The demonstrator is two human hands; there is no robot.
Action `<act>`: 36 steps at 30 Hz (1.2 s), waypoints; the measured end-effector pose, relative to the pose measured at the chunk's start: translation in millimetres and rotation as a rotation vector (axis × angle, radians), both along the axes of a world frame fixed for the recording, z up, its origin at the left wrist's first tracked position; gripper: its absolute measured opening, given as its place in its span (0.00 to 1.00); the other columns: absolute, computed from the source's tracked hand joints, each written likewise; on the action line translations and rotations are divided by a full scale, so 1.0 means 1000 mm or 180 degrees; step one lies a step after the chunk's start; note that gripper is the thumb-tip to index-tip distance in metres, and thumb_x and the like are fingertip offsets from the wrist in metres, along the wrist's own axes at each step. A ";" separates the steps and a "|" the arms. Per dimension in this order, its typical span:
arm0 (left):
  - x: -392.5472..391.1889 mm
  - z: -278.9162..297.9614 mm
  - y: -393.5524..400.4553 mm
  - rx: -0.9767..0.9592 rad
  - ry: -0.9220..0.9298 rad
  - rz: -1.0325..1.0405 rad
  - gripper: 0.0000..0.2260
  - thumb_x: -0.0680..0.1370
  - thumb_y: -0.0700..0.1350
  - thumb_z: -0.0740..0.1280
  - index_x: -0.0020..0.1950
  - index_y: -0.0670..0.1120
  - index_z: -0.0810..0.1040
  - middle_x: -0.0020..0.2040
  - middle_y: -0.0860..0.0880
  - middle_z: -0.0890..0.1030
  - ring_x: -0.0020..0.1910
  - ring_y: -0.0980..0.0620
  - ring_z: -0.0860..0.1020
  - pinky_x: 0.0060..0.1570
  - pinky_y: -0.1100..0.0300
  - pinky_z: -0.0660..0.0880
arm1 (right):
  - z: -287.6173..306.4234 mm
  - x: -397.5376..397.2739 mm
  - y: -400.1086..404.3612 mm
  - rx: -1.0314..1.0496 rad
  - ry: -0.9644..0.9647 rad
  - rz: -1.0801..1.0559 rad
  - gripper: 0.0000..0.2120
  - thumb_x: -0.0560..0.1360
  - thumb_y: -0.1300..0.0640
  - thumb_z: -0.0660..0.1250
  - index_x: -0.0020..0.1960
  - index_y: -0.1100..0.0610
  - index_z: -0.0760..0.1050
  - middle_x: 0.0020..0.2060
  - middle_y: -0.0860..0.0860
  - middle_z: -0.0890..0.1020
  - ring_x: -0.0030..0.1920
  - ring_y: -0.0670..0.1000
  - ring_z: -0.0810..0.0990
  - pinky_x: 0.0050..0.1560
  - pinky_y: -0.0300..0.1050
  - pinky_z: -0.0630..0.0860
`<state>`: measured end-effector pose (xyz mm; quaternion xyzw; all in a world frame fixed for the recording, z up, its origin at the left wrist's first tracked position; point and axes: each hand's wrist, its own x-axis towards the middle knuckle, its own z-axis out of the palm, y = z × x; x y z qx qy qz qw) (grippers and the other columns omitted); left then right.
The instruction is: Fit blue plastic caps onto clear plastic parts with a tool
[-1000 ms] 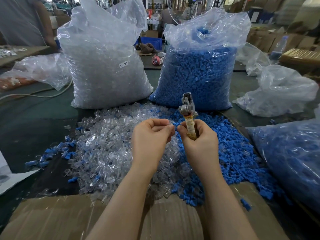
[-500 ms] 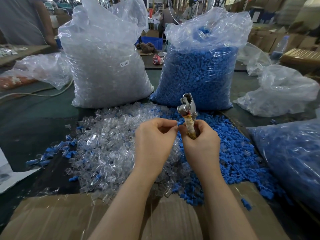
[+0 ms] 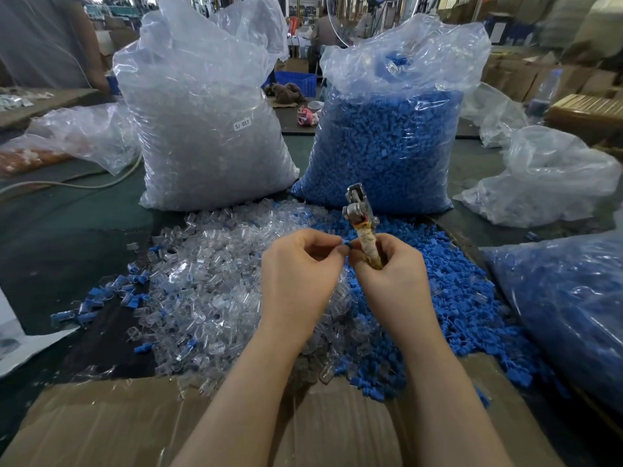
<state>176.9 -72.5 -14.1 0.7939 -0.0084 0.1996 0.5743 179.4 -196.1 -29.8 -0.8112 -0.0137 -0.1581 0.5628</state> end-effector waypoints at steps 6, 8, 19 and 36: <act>0.003 -0.001 0.005 -0.0524 0.0226 -0.0039 0.06 0.73 0.41 0.76 0.41 0.52 0.84 0.35 0.54 0.85 0.36 0.57 0.84 0.41 0.61 0.81 | 0.005 -0.004 -0.002 0.0249 0.0268 0.0325 0.04 0.76 0.57 0.69 0.45 0.49 0.79 0.37 0.52 0.82 0.37 0.56 0.77 0.40 0.57 0.77; 0.004 0.000 0.007 -0.0912 0.0293 -0.0112 0.06 0.74 0.38 0.74 0.41 0.50 0.83 0.35 0.52 0.85 0.36 0.56 0.85 0.38 0.64 0.80 | 0.005 -0.005 -0.007 0.0136 0.0403 0.0452 0.04 0.75 0.58 0.69 0.45 0.50 0.79 0.39 0.54 0.82 0.40 0.57 0.78 0.46 0.59 0.78; 0.007 0.004 0.011 -0.1567 0.0270 -0.0269 0.05 0.76 0.35 0.71 0.44 0.45 0.82 0.37 0.48 0.86 0.36 0.54 0.85 0.37 0.66 0.79 | 0.005 -0.007 -0.011 -0.0315 0.0724 0.1077 0.04 0.72 0.54 0.67 0.47 0.50 0.76 0.38 0.46 0.78 0.38 0.47 0.75 0.43 0.48 0.72; 0.009 0.002 0.017 -0.1589 0.0270 -0.0341 0.05 0.76 0.34 0.71 0.44 0.44 0.82 0.34 0.51 0.85 0.33 0.57 0.83 0.36 0.67 0.78 | -0.004 -0.003 -0.005 -0.0792 0.0544 0.0897 0.07 0.72 0.62 0.62 0.41 0.50 0.72 0.26 0.40 0.73 0.25 0.43 0.66 0.27 0.38 0.61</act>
